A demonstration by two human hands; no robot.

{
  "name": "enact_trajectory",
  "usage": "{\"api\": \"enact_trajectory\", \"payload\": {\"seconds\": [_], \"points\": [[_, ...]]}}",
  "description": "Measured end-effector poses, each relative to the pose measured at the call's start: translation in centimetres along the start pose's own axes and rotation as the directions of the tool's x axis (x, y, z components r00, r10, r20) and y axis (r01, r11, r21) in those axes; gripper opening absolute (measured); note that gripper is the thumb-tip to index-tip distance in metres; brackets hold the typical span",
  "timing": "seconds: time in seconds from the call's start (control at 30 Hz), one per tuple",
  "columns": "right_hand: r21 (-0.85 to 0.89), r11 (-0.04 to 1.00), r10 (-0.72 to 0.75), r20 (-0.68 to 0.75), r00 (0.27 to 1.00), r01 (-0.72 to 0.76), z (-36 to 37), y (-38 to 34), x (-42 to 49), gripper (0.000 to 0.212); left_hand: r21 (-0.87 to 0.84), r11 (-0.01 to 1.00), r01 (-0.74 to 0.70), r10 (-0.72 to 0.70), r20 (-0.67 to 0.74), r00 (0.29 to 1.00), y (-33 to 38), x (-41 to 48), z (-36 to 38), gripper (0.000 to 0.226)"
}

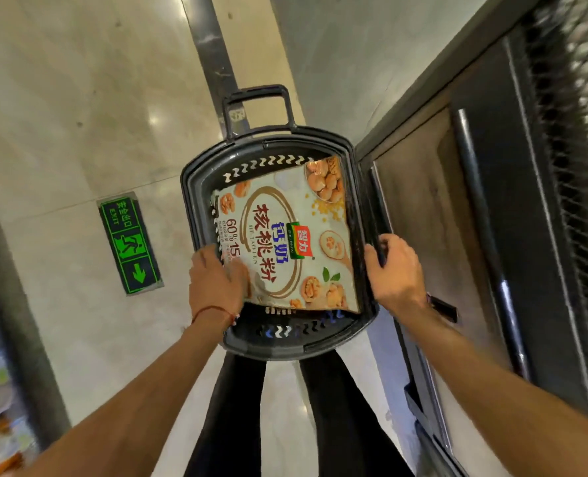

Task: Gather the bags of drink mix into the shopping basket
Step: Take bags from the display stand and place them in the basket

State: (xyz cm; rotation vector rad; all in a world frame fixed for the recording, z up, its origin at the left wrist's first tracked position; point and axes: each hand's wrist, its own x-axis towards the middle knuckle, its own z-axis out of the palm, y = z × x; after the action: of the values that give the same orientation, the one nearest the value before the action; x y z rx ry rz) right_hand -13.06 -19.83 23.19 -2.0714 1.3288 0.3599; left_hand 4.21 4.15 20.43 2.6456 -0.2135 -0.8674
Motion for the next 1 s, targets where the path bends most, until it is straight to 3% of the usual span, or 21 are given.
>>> {"api": "enact_trajectory", "payload": {"seconds": [0.2,0.4,0.63,0.87,1.0], "points": [[-0.063,0.989,-0.137,-0.086,0.987,0.132,-4.8,-3.4,-8.9,0.034,0.183,0.949,-0.256,0.251,0.05,0.967,4.0,-6.9,-6.6,0.046],[-0.158,0.975,-0.184,-0.177,0.967,0.157,-7.3,-6.9,-16.3,0.029,0.369,0.792,-0.486,0.474,0.131,0.871,5.4,-11.4,-12.7,0.048],[-0.17,0.984,-0.108,-0.321,0.941,0.055,-6.9,-10.3,-23.6,0.029,0.466,0.486,-0.739,0.689,0.316,0.653,5.6,-12.0,-19.1,0.049],[-0.008,0.995,0.08,-0.509,0.857,-0.098,-5.8,-12.0,-31.0,0.027,0.448,0.169,-0.878,0.761,0.507,0.405,6.3,-12.7,-24.2,0.049],[0.082,0.984,0.177,-0.54,0.823,-0.158,-4.8,-13.0,-34.7,0.029,0.449,0.053,-0.892,0.779,0.54,0.319,7.3,-14.1,-25.6,0.049]]}}
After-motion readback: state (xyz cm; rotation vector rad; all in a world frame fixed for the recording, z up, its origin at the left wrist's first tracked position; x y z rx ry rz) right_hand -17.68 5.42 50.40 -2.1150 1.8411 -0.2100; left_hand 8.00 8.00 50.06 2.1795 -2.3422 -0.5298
